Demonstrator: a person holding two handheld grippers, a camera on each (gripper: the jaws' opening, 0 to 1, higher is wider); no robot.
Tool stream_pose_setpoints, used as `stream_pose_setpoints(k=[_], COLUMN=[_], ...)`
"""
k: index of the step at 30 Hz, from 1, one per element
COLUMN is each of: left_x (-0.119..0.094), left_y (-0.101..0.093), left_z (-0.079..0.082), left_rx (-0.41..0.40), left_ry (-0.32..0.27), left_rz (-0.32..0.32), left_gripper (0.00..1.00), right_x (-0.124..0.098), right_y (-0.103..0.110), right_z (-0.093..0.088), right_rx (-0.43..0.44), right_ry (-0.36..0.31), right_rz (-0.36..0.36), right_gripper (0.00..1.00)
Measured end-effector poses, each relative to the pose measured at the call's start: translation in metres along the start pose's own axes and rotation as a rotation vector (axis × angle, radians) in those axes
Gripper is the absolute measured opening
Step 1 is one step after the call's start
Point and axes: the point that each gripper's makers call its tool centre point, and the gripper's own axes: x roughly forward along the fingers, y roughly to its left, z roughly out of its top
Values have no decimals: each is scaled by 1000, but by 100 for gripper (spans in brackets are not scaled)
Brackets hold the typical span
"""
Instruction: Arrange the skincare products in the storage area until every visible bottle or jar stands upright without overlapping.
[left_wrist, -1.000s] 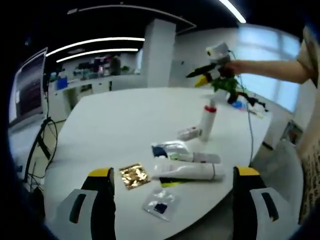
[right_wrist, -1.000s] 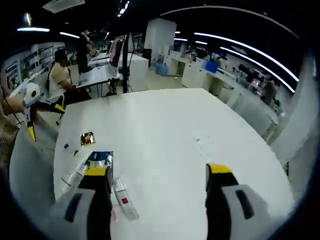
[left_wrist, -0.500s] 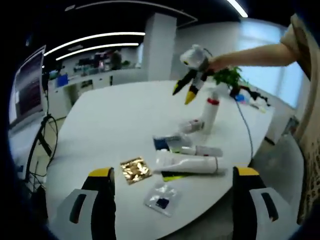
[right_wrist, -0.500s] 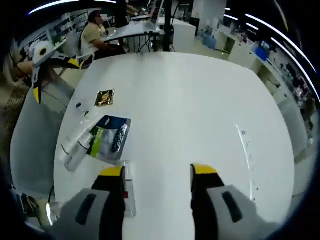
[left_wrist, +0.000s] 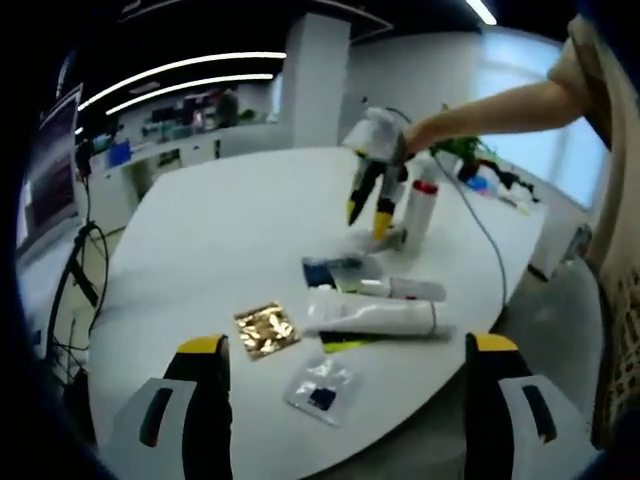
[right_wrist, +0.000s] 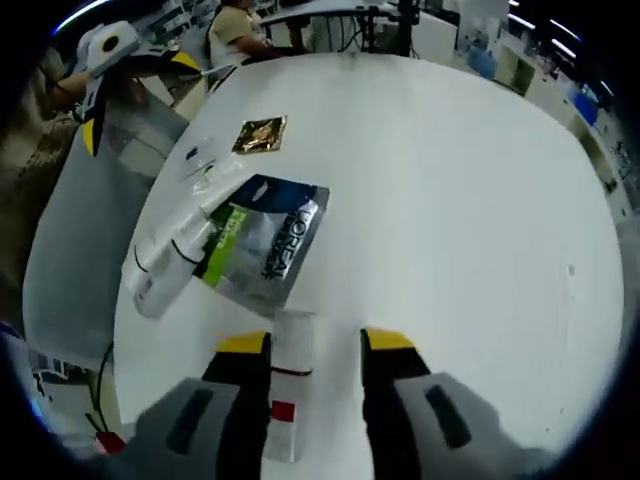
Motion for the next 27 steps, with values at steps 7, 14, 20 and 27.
stream_pose_setpoints(k=[7, 14, 20, 27], left_x=[3, 3, 3, 2], left_y=[0, -1, -1, -1], left_z=[-3, -4, -4, -2], left_rx=[-8, -10, -10, -16], left_ry=[10, 12, 8, 0], left_rz=[-10, -20, -23, -23], left_gripper=[95, 94, 94, 94], right_x=[10, 11, 10, -1], right_y=[8, 10, 7, -2], right_z=[-5, -4, -5, -1], right_rx=[-24, -2, -17, 12], right_ry=[26, 31, 47, 20], right_rz=[17, 5, -3, -55], right_gripper=[29, 20, 20, 19])
